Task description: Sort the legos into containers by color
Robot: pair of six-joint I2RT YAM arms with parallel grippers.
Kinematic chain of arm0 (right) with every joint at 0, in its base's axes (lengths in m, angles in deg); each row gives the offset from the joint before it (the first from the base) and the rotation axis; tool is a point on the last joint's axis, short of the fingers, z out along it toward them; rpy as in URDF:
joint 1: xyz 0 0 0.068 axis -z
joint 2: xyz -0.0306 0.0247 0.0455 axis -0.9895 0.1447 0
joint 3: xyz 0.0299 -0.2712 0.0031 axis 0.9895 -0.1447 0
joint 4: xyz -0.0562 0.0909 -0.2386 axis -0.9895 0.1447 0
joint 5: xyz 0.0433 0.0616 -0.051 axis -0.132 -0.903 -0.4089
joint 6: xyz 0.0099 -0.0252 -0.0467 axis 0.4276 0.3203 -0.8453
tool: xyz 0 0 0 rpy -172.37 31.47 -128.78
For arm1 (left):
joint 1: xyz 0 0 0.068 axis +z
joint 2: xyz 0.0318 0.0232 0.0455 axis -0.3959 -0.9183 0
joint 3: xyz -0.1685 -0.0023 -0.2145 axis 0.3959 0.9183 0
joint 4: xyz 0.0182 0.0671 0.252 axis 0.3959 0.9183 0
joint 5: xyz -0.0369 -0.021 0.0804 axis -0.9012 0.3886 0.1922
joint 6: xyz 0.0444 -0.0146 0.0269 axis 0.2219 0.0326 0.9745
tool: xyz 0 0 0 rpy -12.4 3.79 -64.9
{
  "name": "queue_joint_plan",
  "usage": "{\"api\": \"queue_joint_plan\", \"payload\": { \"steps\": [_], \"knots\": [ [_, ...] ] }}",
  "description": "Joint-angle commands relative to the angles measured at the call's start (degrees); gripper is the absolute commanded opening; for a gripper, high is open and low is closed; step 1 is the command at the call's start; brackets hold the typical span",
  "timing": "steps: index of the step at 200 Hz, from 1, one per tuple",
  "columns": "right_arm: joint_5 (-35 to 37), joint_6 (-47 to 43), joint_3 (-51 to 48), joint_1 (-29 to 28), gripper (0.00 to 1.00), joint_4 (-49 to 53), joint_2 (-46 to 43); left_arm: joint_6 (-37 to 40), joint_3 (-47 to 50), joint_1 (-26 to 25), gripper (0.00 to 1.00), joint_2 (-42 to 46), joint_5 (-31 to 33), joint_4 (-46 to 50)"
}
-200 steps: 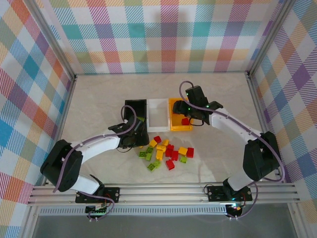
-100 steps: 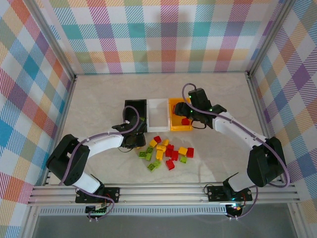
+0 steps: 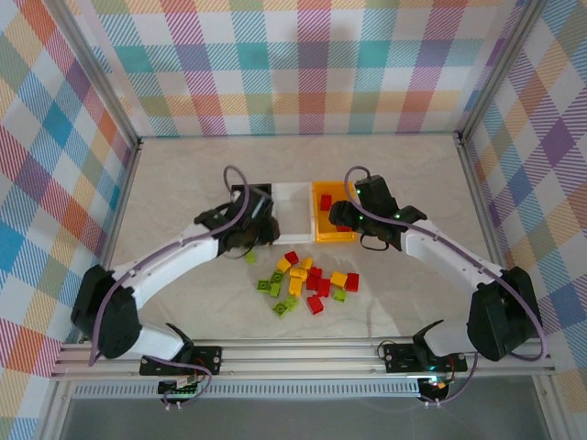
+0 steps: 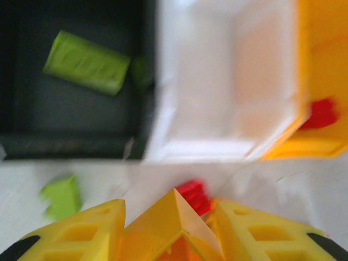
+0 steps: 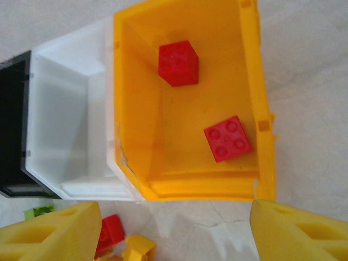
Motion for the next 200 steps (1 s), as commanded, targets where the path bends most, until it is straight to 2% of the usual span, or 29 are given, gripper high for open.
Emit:
{"api": "queue_joint_plan", "payload": {
  "steps": [1, 35, 45, 55, 78, 107, 126, 150, 200],
  "knots": [
    [0.1, 1.3, -2.8, -0.3, 0.73, 1.1, -2.7, 3.8, -9.1, -0.5, 0.38, -9.0, 0.8, 0.4],
    [-0.5, 1.4, -6.1, -0.3, 0.73, 3.7, -6.5, 6.5, -22.8, 0.1, 0.38, -23.4, 2.3, 2.6],
    [-0.9, 1.7, -7.3, -0.2, 0.73, 4.5, -7.8, 7.0, -25.8, 0.1, 0.41, -26.0, 2.6, 3.3],
    [-1.4, 1.9, -8.5, -0.3, 0.73, 5.3, -9.0, 7.3, -28.2, 0.1, 0.47, -28.0, 3.1, 3.8],
    [-2.8, 2.8, -11.6, -0.3, 0.73, 6.1, -11.4, 7.6, -32.3, 0.1, 0.7, -29.9, 3.0, 5.0],
    [-4.6, 4.1, -14.4, -0.4, 0.73, 7.6, -12.3, 7.0, -33.6, -0.4, 0.86, -26.6, 1.2, 4.8],
    [-5.3, 5.2, -16.0, -1.1, 0.71, 8.5, -12.6, 6.4, -30.8, -1.2, 0.93, -21.4, -0.1, 3.7],
    [-5.5, 6.2, -18.2, -2.3, 0.67, 8.4, -12.2, 5.2, -22.7, -2.9, 1.0, -13.2, -1.6, 1.0],
    [-3.1, 7.9, -20.0, -4.4, 0.53, 9.3, -10.4, 0.8, -1.4, -5.1, 1.0, 2.0, 0.2, 0.1]
  ]
}}
